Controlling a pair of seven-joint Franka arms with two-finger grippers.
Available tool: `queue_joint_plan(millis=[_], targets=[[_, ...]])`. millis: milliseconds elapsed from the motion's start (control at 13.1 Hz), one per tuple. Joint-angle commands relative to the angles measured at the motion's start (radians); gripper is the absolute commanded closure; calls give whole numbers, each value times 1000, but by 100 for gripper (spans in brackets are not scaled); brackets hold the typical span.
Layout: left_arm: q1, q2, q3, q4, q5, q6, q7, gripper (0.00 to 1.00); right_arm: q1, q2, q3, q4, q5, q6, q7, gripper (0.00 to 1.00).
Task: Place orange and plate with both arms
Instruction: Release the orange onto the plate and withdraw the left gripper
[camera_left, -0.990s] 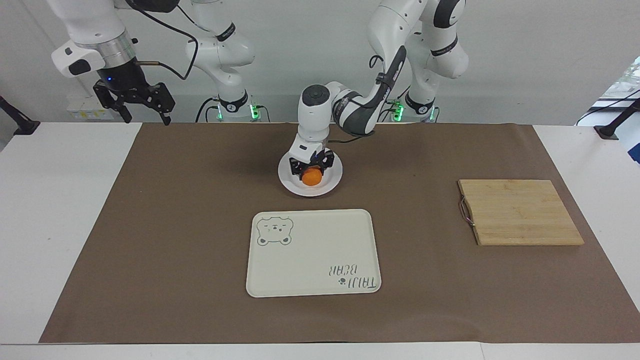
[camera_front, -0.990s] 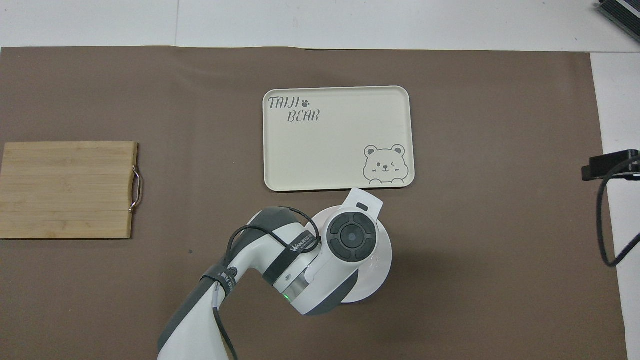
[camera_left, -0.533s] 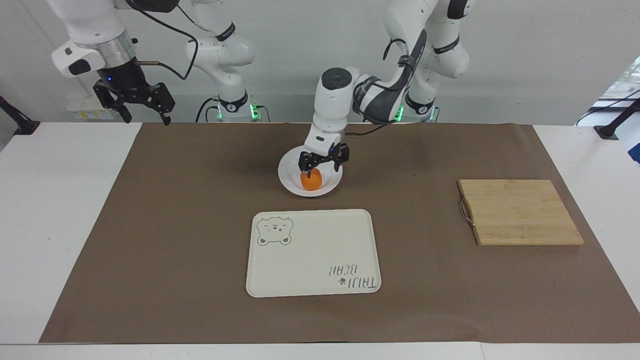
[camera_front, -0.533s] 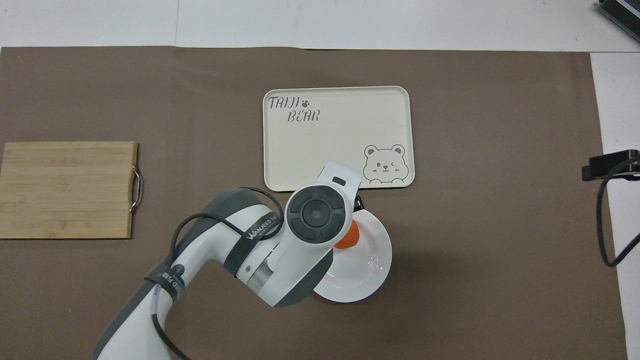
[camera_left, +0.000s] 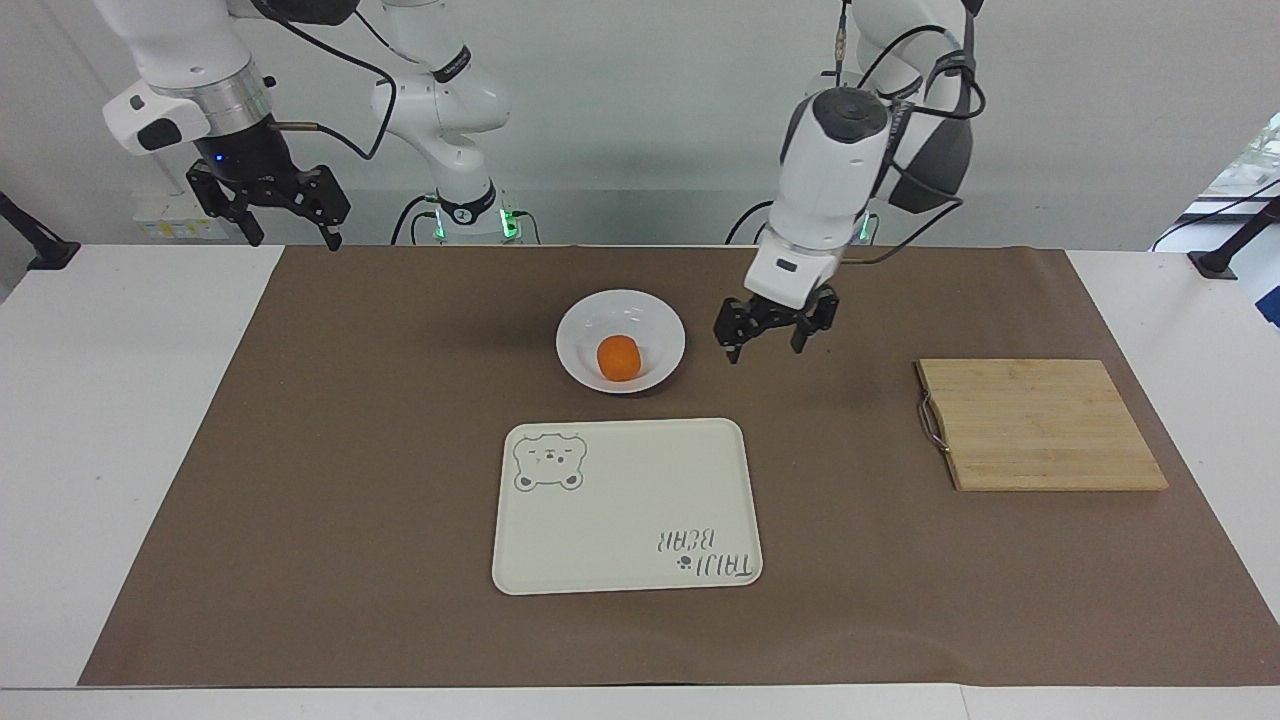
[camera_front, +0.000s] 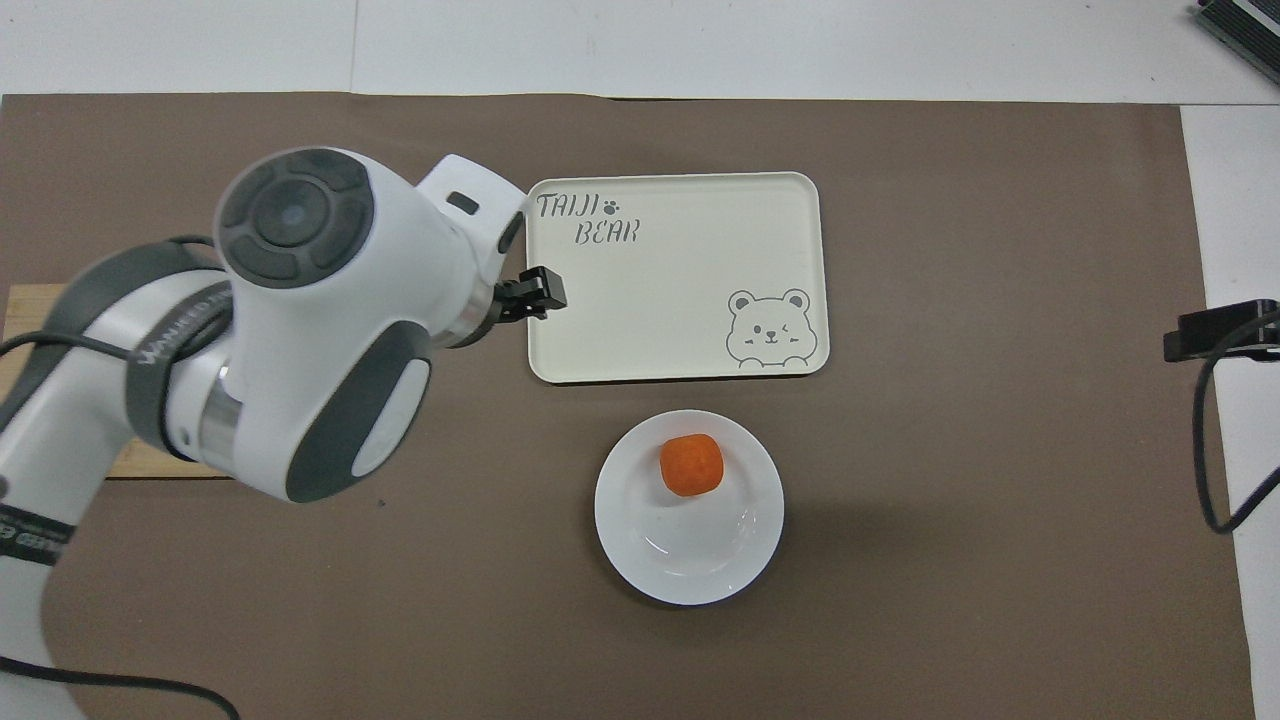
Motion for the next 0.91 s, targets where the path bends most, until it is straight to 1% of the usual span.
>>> queue_joint_plan(millis=[0, 304, 533, 609, 685, 837], targets=[[105, -19, -12, 35, 17, -73, 161, 0, 3, -12, -3, -7, 11, 5, 5, 0], [257, -49, -10, 36, 19, -117, 405, 0, 5, -15, -2, -9, 12, 2, 3, 0], [361, -68, -10, 36, 17, -143, 563, 0, 5, -20, 55, -11, 15, -2, -6, 0], [381, -81, -10, 36, 17, -159, 589, 0, 5, -15, 55, -20, 65, 7, -12, 0], [395, -95, -12, 36, 17, -183, 600, 0, -1, -14, 54, -55, 165, 40, -15, 0], [406, -124, -10, 36, 17, -237, 617, 0, 6, -8, 57, -165, 285, 164, -20, 0]])
